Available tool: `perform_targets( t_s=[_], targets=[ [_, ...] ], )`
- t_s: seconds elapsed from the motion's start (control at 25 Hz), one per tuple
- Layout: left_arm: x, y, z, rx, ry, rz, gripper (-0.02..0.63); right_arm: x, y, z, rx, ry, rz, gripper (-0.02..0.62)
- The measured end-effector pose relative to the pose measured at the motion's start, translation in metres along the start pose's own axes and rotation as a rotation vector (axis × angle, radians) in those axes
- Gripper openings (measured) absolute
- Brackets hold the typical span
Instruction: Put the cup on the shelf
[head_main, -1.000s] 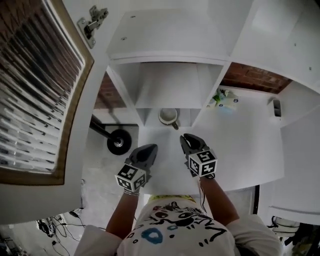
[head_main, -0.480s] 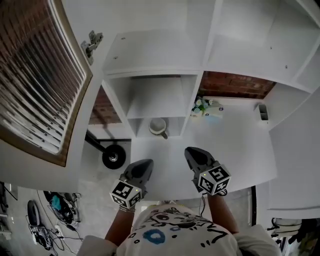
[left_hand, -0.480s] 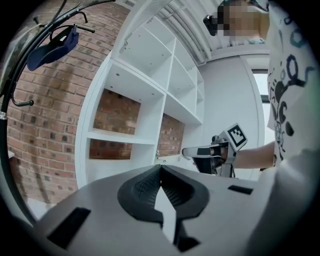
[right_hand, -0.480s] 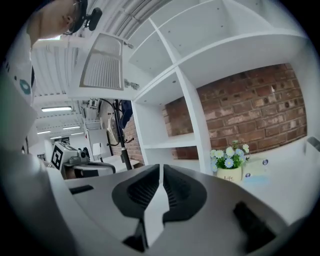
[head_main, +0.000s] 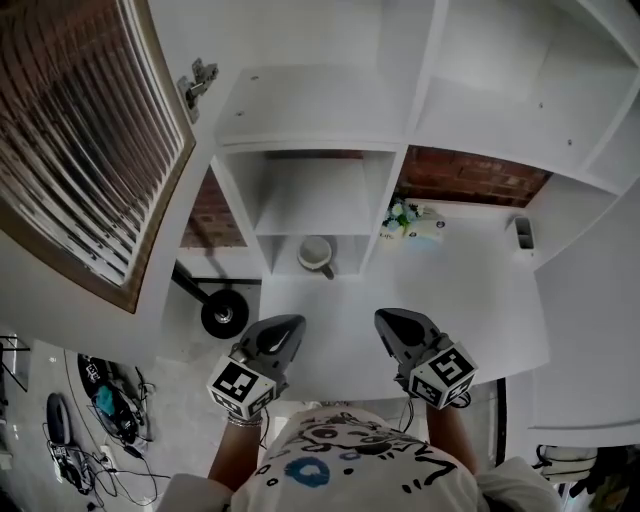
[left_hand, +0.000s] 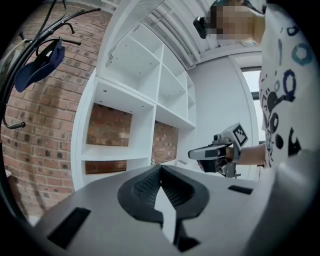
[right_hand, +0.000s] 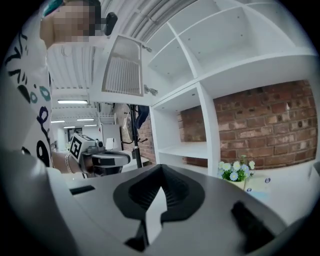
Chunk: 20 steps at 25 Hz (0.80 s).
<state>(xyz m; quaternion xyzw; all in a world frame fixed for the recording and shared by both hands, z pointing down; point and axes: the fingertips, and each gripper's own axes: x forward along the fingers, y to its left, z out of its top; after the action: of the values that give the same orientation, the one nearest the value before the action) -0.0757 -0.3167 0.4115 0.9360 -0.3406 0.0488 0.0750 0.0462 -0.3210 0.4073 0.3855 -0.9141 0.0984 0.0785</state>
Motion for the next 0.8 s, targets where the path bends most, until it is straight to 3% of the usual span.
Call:
perform_targets(
  t_s=[0.4, 0.8],
  targets=[
    [-0.001, -0.015, -0.001, 0.01, 0.004, -0.055, 0.015, 0.006, 0.028, -0.006, -0.018, 0.006, 0.073, 0.025],
    [0.002, -0.018, -0.005, -0.001, 0.011, -0.07, 0.015, 0.006, 0.032, -0.011, -0.004, 0.016, 0.081, 0.025]
  ],
)
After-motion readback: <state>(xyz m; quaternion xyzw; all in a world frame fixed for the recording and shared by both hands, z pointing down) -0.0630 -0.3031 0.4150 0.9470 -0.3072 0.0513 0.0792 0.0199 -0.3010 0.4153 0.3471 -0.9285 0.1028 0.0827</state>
